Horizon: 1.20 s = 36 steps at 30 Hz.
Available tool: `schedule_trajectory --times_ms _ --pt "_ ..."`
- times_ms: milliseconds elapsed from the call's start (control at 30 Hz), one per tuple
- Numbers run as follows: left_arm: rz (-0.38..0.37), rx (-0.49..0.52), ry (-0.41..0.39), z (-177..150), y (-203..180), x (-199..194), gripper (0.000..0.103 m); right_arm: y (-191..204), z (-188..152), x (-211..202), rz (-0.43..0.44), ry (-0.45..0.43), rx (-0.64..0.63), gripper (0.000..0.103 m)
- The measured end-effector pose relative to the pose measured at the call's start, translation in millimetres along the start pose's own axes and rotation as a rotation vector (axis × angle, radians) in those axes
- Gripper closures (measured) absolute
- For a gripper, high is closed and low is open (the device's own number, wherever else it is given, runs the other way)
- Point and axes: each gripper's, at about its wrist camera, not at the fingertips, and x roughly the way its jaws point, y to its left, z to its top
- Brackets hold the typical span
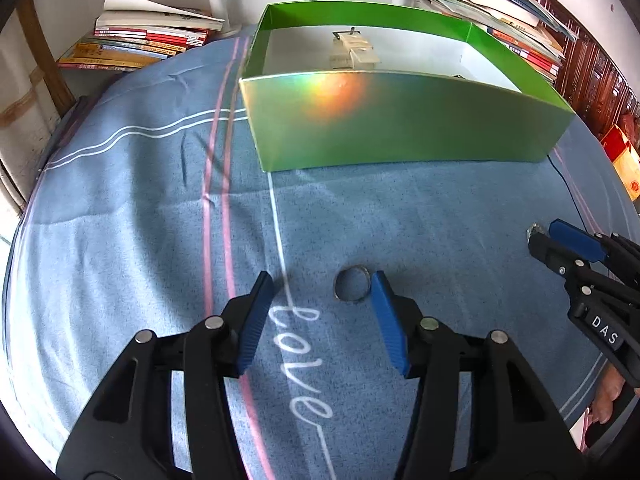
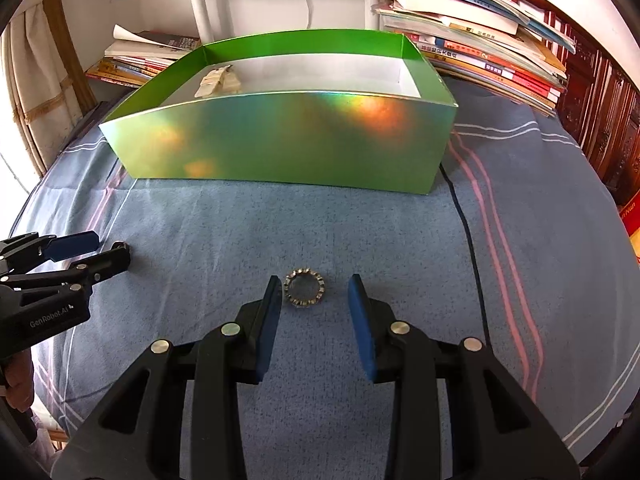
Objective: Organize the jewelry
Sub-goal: 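Grasp the black ring with the left gripper while the right grasps the beaded silver ring, then carry both rings into the green box and open both grippers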
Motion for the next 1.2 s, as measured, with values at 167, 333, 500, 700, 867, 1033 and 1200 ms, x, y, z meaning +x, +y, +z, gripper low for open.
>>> schedule_trajectory --times_ms 167,333,500,700,867,1033,1200 --pt "-0.011 0.005 -0.006 -1 -3 -1 0.059 1 0 1 -0.008 -0.007 -0.001 0.068" --pt "-0.025 0.018 -0.017 -2 -7 -2 0.075 3 0 1 0.002 -0.011 -0.004 0.081" --pt "-0.034 0.009 -0.018 -3 -5 -3 0.084 5 0 1 0.020 -0.011 0.000 0.082" --pt "-0.042 -0.006 -0.046 -1 -1 -11 0.084 3 4 -9 0.015 -0.043 0.006 0.082" --pt "-0.040 -0.002 -0.038 0 -4 -10 0.084 3 1 -4 0.023 -0.021 0.016 0.082" --pt "-0.042 0.001 -0.089 13 -4 -25 0.084 2 20 -22 0.041 -0.083 0.010 0.082" --pt "-0.053 0.006 -0.171 46 -2 -48 0.084 -2 60 -48 0.051 -0.206 -0.002 0.082"
